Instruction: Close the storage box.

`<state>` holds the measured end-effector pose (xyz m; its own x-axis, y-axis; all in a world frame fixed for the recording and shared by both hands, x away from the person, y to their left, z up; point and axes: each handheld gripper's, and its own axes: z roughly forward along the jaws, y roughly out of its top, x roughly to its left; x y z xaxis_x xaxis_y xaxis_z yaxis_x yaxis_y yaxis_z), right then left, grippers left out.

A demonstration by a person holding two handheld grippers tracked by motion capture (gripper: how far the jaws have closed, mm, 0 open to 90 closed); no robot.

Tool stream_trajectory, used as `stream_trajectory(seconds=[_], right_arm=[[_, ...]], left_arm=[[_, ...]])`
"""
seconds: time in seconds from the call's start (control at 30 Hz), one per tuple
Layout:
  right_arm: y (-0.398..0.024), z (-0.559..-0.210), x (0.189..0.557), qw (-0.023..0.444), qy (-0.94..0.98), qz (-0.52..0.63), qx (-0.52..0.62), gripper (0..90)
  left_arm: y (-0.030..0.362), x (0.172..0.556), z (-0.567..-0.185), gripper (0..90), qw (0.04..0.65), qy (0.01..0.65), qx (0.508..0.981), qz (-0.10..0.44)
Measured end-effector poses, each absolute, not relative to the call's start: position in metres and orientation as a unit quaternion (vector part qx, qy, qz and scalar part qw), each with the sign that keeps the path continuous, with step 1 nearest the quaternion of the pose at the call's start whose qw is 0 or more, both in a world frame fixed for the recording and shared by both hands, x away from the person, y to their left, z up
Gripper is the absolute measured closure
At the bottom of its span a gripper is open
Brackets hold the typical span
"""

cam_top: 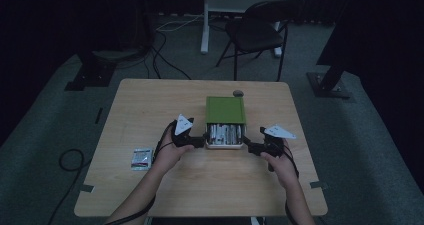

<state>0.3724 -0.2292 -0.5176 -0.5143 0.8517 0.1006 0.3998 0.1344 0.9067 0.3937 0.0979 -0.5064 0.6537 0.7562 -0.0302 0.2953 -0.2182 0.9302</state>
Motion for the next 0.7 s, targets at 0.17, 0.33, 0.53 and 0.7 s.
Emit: stream_trajectory(seconds=[0.17,0.33,0.53,0.7], right_arm=[[-0.2284,-0.5168,0.3745,0.234,0.717,0.489,0.438,12.5],[-0.2277,-0.5173,0.3765,0.234,0.715,0.489,0.442,12.5],[-0.2273,-0.5167,0.3783,0.235,0.715,0.486,0.444,12.5],[-0.2264,-0.5167,0.38,0.239,0.713,0.485,0.445,12.5]], left_arm=[[0.0965,0.3968,-0.5056,14.7,0.513,0.349,0.751,0.226],[0.0954,0.3989,-0.5058,14.7,0.511,0.351,0.75,0.231],[0.094,0.4009,-0.5064,14.7,0.509,0.353,0.749,0.234],[0.0929,0.4037,-0.5068,14.7,0.505,0.353,0.751,0.237]])
